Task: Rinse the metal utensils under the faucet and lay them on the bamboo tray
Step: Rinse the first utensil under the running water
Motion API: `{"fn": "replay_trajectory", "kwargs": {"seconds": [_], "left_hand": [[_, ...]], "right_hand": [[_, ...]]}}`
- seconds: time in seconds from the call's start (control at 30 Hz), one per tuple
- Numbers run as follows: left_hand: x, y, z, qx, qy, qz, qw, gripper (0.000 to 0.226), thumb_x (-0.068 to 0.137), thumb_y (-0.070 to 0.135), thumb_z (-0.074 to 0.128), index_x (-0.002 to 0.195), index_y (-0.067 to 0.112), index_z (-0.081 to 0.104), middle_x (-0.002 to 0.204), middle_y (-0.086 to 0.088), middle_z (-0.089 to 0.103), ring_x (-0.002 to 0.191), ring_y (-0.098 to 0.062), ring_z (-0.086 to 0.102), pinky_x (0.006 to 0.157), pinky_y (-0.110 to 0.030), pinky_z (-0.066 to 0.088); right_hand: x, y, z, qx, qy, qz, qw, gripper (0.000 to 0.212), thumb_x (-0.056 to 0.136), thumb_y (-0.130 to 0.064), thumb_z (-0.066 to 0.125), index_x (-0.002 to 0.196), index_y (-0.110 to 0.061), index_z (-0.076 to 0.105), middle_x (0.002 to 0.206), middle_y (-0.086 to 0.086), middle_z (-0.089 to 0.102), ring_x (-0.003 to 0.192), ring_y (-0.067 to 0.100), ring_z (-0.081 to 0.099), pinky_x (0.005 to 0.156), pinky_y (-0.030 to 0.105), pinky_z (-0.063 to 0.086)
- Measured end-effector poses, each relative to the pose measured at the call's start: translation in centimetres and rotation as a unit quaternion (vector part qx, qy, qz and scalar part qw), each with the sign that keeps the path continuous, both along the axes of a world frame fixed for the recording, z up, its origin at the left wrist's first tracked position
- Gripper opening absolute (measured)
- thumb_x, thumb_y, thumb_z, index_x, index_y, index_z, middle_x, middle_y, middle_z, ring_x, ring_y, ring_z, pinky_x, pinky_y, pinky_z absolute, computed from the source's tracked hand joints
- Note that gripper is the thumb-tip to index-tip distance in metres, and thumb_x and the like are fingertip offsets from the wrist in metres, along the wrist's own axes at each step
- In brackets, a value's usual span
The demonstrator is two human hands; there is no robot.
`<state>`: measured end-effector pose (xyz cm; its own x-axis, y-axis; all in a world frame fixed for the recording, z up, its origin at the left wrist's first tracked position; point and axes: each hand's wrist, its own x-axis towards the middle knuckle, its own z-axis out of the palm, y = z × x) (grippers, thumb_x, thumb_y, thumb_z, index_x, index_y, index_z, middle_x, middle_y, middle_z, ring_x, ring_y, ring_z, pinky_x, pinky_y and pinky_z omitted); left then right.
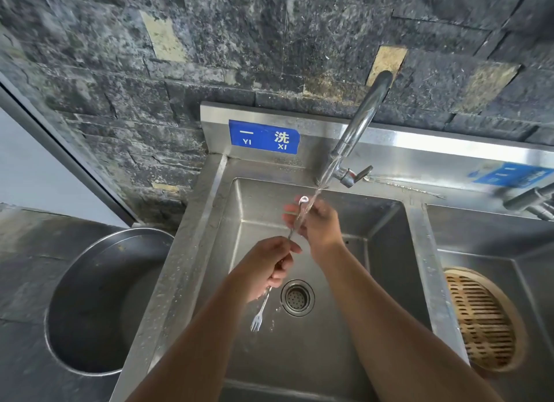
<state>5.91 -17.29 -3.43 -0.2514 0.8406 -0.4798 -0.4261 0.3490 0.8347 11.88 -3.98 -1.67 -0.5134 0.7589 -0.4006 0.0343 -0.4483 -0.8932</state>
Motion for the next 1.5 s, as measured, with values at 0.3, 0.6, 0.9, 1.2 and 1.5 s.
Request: {"fn": "replay_trajectory", "kwargs": {"seconds": [0.3,0.6,0.9,1.2,1.5], "left_hand": [[2.3,-0.3,-1.0,-0.019,0.007,0.083,0.996,0.027,0.104,0.018,0.038,0.083,0.012,0.054,0.053,0.005,0.027,0.042,-0.009,0.017,0.038,-0.014,0.015],[4.0,-1.4,-0.3,-0.022,-0.011,0.106,0.994,0.03,0.104,0.007,0.035,0.082,0.009,0.055,0.049,0.006,0.03,0.041,-0.008,0.018,0.04,-0.013,0.014],[4.1,-2.1,0.5,-0.017,-0.031,0.115,0.993,0.029,0.105,0.009,0.036,0.087,0.007,0.059,0.051,0.005,0.029,0.041,-0.008,0.018,0.039,-0.014,0.015],[3.4,-1.7,0.1,-0.027,0.009,0.094,0.995,0.027,0.105,0.011,0.039,0.094,0.005,0.062,0.053,0.005,0.026,0.043,-0.008,0.017,0.041,-0.014,0.014],[1.8,2.5,0.3,-0.044,0.17,0.026,0.984,0.009,0.097,0.013,0.056,0.088,0.009,0.058,0.054,-0.001,0.052,0.038,-0.009,0.029,0.039,-0.018,0.02]], "right_hand": [[2.5,-2.7,-1.0,0.005,0.035,0.064,0.997,0.051,0.09,0.016,0.056,0.134,-0.005,0.039,0.092,0.023,0.067,0.072,0.032,0.065,0.053,0.033,0.05],[1.8,-1.0,-0.3,0.006,-0.013,0.075,0.997,0.011,0.101,0.0,0.047,0.105,0.0,0.057,0.066,0.014,0.07,0.053,0.028,0.067,0.057,0.039,0.061],[2.8,-1.2,-1.2,0.053,0.001,0.129,0.99,0.013,0.1,-0.009,0.056,0.109,-0.006,0.064,0.084,0.011,0.07,0.072,0.021,0.069,0.067,0.036,0.061],[2.1,0.3,-0.1,0.087,-0.078,0.099,0.988,0.025,0.098,-0.006,0.055,0.077,-0.008,0.068,0.06,0.008,0.068,0.054,0.02,0.065,0.053,0.029,0.057],[4.9,5.4,0.0,0.11,-0.103,0.041,0.988,0.034,0.104,-0.014,0.046,0.079,-0.001,0.067,0.056,0.006,0.062,0.047,0.017,0.06,0.047,0.028,0.055]]}}
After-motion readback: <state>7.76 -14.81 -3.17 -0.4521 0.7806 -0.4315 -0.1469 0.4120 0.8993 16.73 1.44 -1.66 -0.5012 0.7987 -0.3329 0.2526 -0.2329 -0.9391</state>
